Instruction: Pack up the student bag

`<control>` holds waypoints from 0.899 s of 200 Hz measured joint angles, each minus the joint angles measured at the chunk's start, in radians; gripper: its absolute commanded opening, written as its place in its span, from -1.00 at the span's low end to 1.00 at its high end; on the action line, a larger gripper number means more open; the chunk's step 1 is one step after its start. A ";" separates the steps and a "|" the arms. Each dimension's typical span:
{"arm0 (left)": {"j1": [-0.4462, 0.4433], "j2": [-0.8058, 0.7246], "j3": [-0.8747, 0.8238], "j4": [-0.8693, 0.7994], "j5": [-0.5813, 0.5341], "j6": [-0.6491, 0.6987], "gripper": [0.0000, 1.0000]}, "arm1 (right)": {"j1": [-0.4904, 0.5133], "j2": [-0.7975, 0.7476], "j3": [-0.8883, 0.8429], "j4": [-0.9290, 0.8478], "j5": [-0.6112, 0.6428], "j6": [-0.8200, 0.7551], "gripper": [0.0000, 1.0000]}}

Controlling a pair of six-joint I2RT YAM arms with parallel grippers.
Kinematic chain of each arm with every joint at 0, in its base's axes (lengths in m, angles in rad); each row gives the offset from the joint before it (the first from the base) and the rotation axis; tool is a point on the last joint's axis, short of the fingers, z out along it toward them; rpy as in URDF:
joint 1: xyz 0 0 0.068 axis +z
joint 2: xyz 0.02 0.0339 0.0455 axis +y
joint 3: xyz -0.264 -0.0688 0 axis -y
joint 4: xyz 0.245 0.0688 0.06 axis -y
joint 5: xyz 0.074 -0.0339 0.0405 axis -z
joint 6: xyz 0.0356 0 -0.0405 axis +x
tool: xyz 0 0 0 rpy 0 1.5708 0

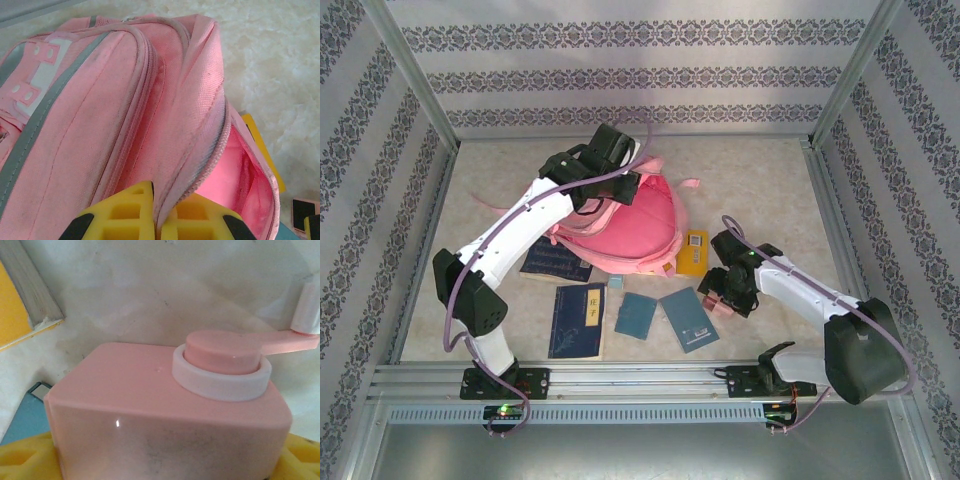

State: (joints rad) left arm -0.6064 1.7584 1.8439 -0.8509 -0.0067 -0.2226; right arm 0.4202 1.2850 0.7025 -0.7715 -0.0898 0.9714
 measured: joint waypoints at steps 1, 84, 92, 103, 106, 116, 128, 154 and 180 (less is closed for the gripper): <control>0.000 0.000 0.000 0.000 0.000 0.000 -1.00 | 0.000 0.000 0.000 0.000 0.000 0.000 0.40; 0.005 0.000 0.092 -0.063 -0.002 -0.017 -1.00 | -0.039 -0.195 0.154 -0.075 0.031 -0.143 -0.10; 0.005 0.001 0.108 -0.074 -0.004 -0.017 -1.00 | -0.039 -0.231 0.189 -0.055 0.013 -0.162 -0.15; 0.005 0.003 0.133 -0.085 -0.013 -0.017 -1.00 | -0.047 -0.267 0.234 -0.020 -0.024 -0.179 -0.18; 0.006 0.003 0.139 -0.086 -0.014 -0.017 -1.00 | -0.049 -0.274 0.246 -0.009 -0.035 -0.181 -0.18; 0.006 0.005 0.157 -0.089 -0.023 -0.018 -1.00 | -0.052 -0.281 0.284 0.034 -0.081 -0.185 -0.18; 0.010 0.011 0.177 -0.093 -0.028 -0.018 -1.00 | -0.052 -0.269 0.320 0.105 -0.143 -0.179 -0.20; 0.013 0.034 0.223 -0.105 -0.032 -0.026 -1.00 | -0.028 -0.198 0.350 0.273 -0.241 -0.116 -0.20; 0.018 0.077 0.290 -0.114 -0.027 -0.048 -1.00 | 0.020 -0.092 0.373 0.393 -0.272 -0.047 -0.15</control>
State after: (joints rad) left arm -0.5888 1.8359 2.1334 -0.9646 -0.0341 -0.2703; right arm 0.4404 1.1934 1.0756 -0.3782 -0.3614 0.9241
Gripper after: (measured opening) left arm 0.061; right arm 0.783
